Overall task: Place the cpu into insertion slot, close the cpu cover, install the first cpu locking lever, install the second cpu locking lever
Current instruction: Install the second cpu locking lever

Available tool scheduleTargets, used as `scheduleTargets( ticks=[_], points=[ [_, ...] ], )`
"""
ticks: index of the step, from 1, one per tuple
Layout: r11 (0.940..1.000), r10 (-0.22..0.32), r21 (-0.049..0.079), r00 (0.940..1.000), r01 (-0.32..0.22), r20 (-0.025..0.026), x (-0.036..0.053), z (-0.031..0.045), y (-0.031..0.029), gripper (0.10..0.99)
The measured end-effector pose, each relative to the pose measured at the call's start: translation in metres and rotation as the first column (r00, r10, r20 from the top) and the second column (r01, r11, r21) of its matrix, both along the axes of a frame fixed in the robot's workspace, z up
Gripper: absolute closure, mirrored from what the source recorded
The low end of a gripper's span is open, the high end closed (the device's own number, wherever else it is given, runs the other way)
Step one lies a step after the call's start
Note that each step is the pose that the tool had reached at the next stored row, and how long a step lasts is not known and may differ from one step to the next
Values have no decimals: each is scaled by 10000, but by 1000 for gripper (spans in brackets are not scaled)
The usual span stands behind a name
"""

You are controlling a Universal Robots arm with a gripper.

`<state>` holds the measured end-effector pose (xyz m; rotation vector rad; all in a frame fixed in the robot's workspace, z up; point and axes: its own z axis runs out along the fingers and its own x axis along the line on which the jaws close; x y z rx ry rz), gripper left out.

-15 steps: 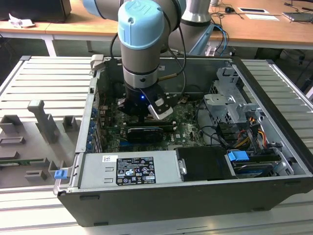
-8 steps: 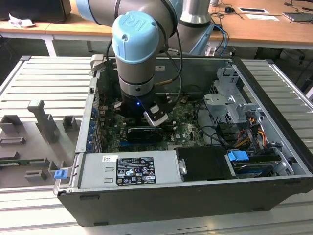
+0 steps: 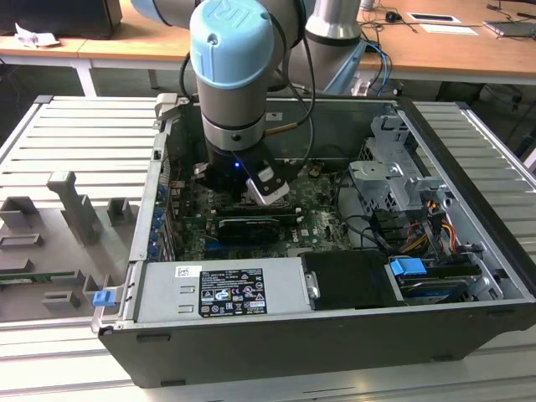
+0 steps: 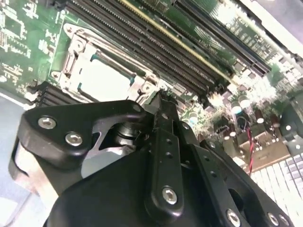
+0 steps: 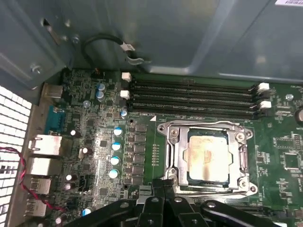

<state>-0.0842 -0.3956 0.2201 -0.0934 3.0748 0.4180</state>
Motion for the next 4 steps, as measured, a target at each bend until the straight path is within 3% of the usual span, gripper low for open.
scheduleTargets(
  ticks=[4],
  points=[
    [10000,0,0,10000,0,0,0,17,0,980]
  ],
)
